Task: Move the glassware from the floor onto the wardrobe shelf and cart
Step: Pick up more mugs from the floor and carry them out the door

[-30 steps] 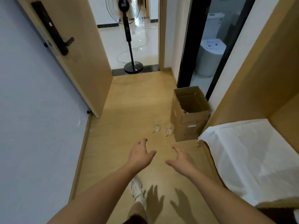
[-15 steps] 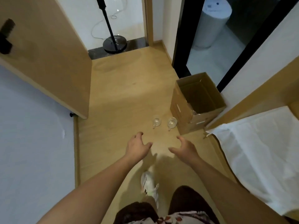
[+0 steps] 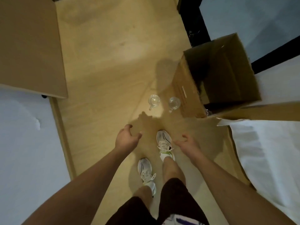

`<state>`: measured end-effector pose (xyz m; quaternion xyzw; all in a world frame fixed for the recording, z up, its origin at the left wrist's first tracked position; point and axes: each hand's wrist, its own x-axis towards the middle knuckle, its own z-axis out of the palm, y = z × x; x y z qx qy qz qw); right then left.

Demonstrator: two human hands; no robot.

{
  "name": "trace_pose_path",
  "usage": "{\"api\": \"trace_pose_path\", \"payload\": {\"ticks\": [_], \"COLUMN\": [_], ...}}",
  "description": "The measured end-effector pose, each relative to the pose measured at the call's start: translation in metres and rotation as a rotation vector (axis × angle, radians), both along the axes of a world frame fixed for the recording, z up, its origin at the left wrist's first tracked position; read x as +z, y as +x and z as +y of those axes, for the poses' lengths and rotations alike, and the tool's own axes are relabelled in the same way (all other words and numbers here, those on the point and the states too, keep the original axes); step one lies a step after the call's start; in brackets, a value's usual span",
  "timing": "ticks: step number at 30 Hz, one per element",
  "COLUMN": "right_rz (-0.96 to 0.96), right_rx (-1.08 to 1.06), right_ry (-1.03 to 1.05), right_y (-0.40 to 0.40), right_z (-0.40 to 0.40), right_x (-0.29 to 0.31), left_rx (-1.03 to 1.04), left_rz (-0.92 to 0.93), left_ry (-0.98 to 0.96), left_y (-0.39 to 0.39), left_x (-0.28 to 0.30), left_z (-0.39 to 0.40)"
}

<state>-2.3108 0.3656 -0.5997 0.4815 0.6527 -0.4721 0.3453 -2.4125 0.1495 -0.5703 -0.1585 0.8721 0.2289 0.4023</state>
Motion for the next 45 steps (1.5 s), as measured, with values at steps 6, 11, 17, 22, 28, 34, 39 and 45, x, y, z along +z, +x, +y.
{"api": "trace_pose_path", "payload": {"ticks": [6,11,17,22,28,34,39,45], "right_rz": [-0.038,-0.048,-0.139,-0.065,-0.034,-0.061,-0.219,-0.136], "right_rx": [-0.083,-0.215,-0.687,-0.789,-0.832,-0.876,-0.912,-0.772], "right_ry": [-0.019,0.002,-0.148,-0.265,-0.435,-0.432,-0.45,-0.429], "right_y": [-0.074,-0.112,-0.111,-0.115,-0.122,-0.117,-0.108,-0.126], "right_z": [0.028,0.038,0.033,0.036,0.044,0.048,0.04,0.031], "right_x": [-0.116,-0.227,-0.36,-0.42,-0.453,-0.417,-0.332,-0.186], "left_rx": [0.024,-0.006,0.047,0.275,0.531,0.681,0.826,0.815], "left_rz": [-0.046,-0.071,-0.162,-0.231,-0.332,-0.373,-0.409,-0.335], "left_ry": [-0.001,-0.003,-0.005,0.047,0.224,0.317,0.421,0.4], "left_y": [-0.069,-0.109,-0.123,-0.119,-0.119,-0.117,-0.109,-0.121], "left_x": [-0.105,-0.215,-0.351,-0.434,-0.484,-0.45,-0.361,-0.199], "left_z": [0.037,0.056,0.07,0.075,0.09,0.092,0.076,0.058]}}
